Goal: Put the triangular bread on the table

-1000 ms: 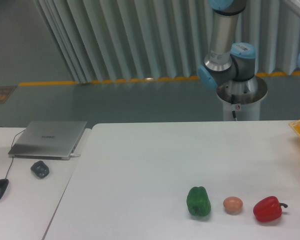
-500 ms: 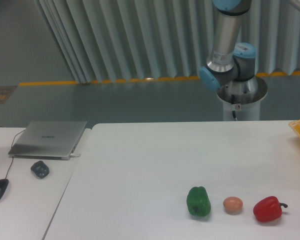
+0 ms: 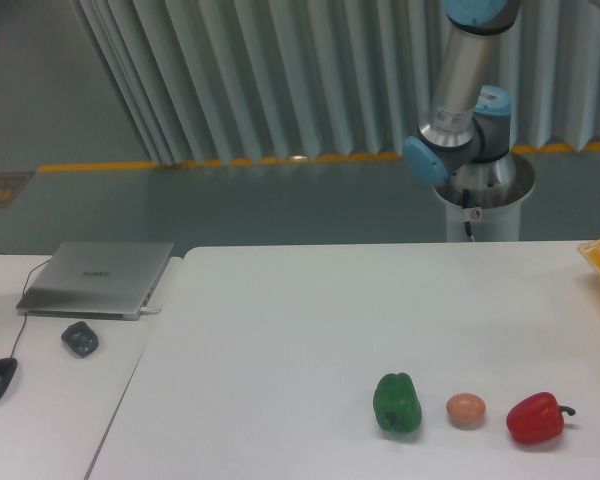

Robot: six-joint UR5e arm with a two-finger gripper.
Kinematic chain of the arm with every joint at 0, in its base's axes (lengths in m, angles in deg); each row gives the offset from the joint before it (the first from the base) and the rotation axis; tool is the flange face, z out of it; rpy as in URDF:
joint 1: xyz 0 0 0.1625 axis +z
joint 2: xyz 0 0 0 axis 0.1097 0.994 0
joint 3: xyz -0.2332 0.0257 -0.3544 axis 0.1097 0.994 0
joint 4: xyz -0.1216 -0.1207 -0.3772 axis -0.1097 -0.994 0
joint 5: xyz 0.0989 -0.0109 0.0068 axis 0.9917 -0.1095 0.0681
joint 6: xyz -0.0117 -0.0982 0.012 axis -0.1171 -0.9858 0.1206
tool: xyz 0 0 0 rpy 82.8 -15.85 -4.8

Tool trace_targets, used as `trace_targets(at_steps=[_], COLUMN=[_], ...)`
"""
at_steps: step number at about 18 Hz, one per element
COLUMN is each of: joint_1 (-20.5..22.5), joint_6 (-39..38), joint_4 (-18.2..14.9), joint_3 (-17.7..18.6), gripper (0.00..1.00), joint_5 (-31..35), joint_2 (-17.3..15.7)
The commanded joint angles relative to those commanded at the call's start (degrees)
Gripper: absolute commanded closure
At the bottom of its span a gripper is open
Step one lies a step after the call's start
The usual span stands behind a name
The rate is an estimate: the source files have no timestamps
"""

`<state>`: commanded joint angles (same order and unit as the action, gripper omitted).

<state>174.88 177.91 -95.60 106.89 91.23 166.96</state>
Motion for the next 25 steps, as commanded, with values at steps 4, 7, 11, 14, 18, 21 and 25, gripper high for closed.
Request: trace_targets(at_steps=[4, 7, 11, 14, 18, 21, 25], joint_1=[-0.7, -1.2, -1.4, -1.1, -1.1, -1.4, -1.1], joint_6=[-4.8, -2.0, 0.2, 0.9, 1.0, 1.0, 1.0], joint_4=[0.4, 0.0, 0.0, 0.1, -0.2, -0.8, -0.8], joint_3=[-0.3, 0.3, 1.0, 1.8, 1.9, 1.8, 2.1], gripper=[0.0, 0.0, 0.0, 0.0, 0.0, 0.0, 0.0], joint_5=[0.1, 1.8, 5.9, 5.8, 5.6, 5.8, 5.6], joint_2=[0.8, 0.5, 1.0, 1.1, 1.1, 0.8, 1.1])
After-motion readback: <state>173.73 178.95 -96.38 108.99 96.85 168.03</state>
